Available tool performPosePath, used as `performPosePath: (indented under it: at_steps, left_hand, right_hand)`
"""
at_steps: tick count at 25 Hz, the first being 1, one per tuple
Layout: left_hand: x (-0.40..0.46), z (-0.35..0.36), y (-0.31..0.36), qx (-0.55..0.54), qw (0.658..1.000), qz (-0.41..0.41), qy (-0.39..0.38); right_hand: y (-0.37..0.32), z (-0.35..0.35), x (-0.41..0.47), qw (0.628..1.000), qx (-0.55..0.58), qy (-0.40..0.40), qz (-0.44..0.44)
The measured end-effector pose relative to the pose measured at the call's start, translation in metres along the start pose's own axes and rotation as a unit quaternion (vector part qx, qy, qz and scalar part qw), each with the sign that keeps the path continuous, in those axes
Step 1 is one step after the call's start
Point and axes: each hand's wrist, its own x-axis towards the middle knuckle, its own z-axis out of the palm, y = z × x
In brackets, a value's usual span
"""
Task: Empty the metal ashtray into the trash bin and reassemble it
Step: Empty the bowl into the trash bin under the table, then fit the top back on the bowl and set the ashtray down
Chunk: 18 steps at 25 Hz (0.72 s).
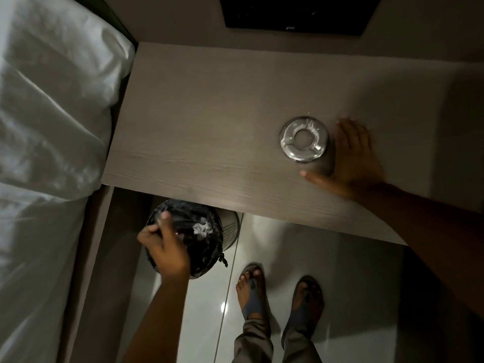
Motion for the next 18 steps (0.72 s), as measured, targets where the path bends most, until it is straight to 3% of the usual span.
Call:
performPosePath:
  at_steps: [2,3,5,7,11,18]
  left_hand:
    - [-0.011,-0.002,0.038,-0.115,0.987,0.001,-0.108]
    - [-0.014,0.006,0.055,-0.192,0.959,-0.026,-0.206]
    - [-0.018,0.042,0.084,-0.306,0.858,-0.105,-0.399]
    - [-0.022,0.090,0.102,-0.328,0.777,-0.186,-0.503]
    - [-0.015,0.158,0.102,-0.329,0.703,-0.337,-0.532]
    - [0.003,0.176,0.081,-0.345,0.659,-0.363,-0.561]
  right_hand:
    - [-0.008,-0.011,0.003,0.999,0.030,-0.016,0.015]
    - [-0.011,-0.015,0.005,0.998,0.049,-0.023,0.009]
    - [-0.020,-0.025,0.014,0.996,0.075,-0.034,-0.028]
    - [-0.025,-0.033,0.027,0.994,0.083,-0.047,-0.055]
    - [-0.039,-0.039,0.049,0.993,0.042,-0.087,-0.067]
    - [-0.044,-0.035,0.055,0.993,-0.055,-0.088,-0.061]
